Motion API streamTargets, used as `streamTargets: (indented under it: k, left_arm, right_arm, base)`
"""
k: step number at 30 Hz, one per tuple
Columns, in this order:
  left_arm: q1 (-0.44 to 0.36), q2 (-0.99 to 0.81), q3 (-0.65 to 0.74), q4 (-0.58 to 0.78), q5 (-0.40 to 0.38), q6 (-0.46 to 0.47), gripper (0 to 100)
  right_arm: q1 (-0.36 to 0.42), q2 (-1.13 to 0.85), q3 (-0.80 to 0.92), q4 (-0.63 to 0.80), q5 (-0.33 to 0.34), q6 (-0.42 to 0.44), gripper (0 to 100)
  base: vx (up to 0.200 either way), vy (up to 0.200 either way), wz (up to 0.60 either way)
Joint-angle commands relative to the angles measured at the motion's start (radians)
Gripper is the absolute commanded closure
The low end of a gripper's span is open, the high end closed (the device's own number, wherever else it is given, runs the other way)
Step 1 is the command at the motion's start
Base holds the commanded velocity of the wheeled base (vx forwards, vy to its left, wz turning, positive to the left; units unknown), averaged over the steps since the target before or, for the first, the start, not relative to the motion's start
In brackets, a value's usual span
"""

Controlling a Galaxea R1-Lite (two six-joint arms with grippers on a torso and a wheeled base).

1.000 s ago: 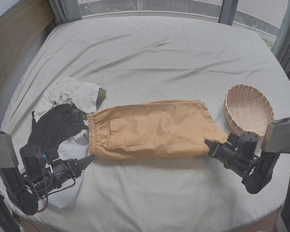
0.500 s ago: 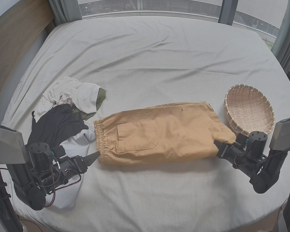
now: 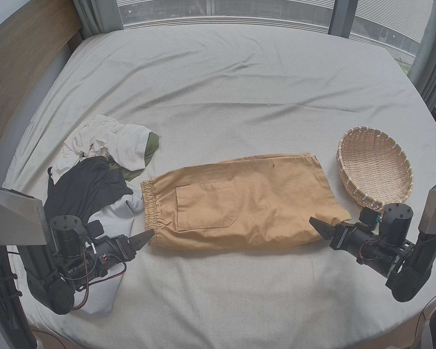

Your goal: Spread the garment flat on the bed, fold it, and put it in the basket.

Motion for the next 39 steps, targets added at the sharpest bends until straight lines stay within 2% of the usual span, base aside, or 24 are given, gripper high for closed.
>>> streamTargets:
  k: [1, 7, 11, 22, 29, 30, 39]
  left_arm:
    - [-0.006, 0.011, -0.009, 0.000, 0.000, -0.001, 0]
    - [-0.006, 0.016, -0.035, 0.000, -0.003, -0.007, 0]
    - [-0.017, 0.039, -0.057, 0.000, -0.001, -0.010, 0]
    - [-0.024, 0.115, -0.131, 0.000, -0.001, -0.035, 0]
    - [-0.026, 0.161, -0.175, 0.000, -0.001, -0.047, 0]
    - [-0.077, 0.181, -0.247, 0.000, 0.000, -0.079, 0]
    - [-0.095, 0.212, -0.287, 0.000, 0.012, -0.102, 0]
  right_arm:
    - [0.008, -0.179, 0.036, 0.001, -0.001, -0.013, 0]
    - [0.009, -0.243, 0.007, 0.001, 0.008, -0.041, 0]
    - [0.043, -0.235, -0.016, 0.001, 0.007, -0.042, 0]
    - [0.137, -0.097, -0.129, 0.000, -0.001, -0.039, 0]
    - [0.164, -0.087, -0.142, 0.000, -0.002, -0.036, 0]
    - [0.173, -0.088, -0.138, 0.000, -0.001, -0.033, 0]
    - [0.176, -0.087, -0.128, 0.000, -0.001, -0.028, 0]
  base:
    - [0.000, 0.000, 0.00]
    - [0.000, 0.000, 0.00]
    - [0.000, 0.000, 0.00]
    - [0.000, 0.000, 0.00]
    - [0.000, 0.000, 0.00]
    - [0.000, 0.000, 0.00]
    - [0.000, 0.000, 0.00]
